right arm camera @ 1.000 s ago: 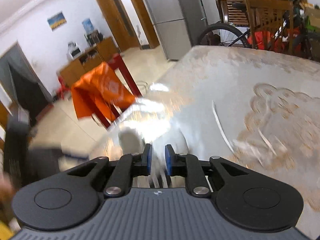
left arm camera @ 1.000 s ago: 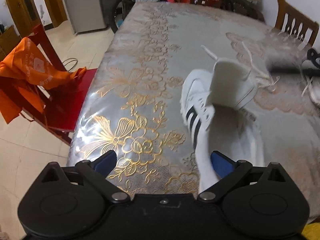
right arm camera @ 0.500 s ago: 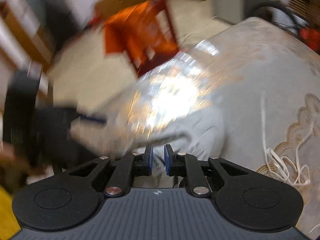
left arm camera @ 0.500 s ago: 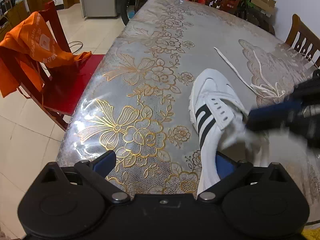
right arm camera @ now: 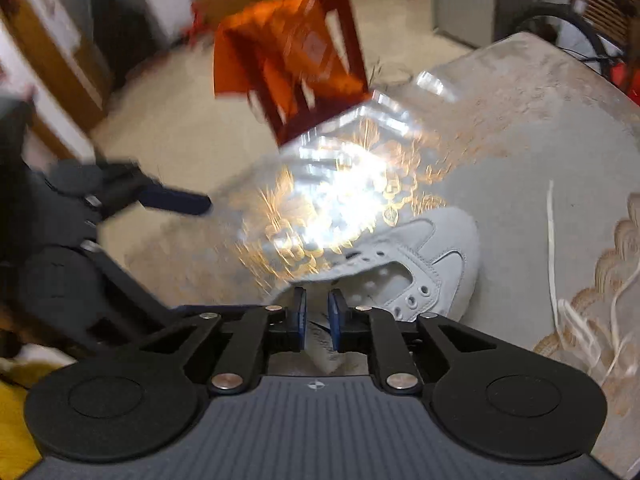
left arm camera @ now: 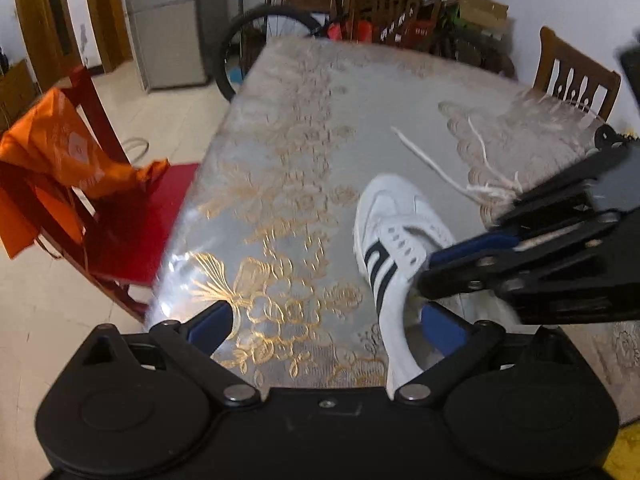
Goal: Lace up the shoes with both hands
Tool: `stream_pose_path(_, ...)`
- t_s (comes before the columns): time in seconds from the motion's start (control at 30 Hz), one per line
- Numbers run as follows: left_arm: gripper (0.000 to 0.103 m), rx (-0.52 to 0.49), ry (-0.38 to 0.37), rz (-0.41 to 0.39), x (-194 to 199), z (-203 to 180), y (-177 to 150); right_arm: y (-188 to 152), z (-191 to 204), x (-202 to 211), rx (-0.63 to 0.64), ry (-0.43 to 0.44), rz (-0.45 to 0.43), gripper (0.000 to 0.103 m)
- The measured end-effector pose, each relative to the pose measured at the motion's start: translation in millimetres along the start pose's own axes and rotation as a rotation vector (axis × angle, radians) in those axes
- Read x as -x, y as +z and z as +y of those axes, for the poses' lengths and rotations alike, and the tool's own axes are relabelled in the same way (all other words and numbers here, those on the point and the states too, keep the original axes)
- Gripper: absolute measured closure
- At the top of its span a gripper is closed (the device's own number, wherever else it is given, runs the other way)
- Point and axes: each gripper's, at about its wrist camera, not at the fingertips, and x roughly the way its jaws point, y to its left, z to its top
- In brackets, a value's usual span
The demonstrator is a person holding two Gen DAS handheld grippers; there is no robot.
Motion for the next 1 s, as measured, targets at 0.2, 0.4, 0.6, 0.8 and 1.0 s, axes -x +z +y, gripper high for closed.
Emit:
stream_pose_path(0.2,0.002,0.038,-0.033,-0.011,-5,0,8,-41,-23,51,-0.246,-0.058,-0.213,0.086)
stream_pose_path(0.4,0.002,0.035,0.002,0.017,-9,-11,14,-33,-63,43,-0.265,-0.219,-0.197,0.081)
stream_pose_path(0.6,0.002,0.106,0.095,0.043,-9,-19,13,22,-114,-13,-0.084,-0.374,-0.168,0.079)
stream_pose_path(0.8,0.002,0.166,0.152,0.053,-2,-27,8,46,-154,-52,-0.08,-0.4,-0.135,0.079)
stream_pose_path(1.0,0.002,0.15,0.197,0.055,4,-41,10,39,-161,-59,-0.091,-0.373,-0.124,0.08)
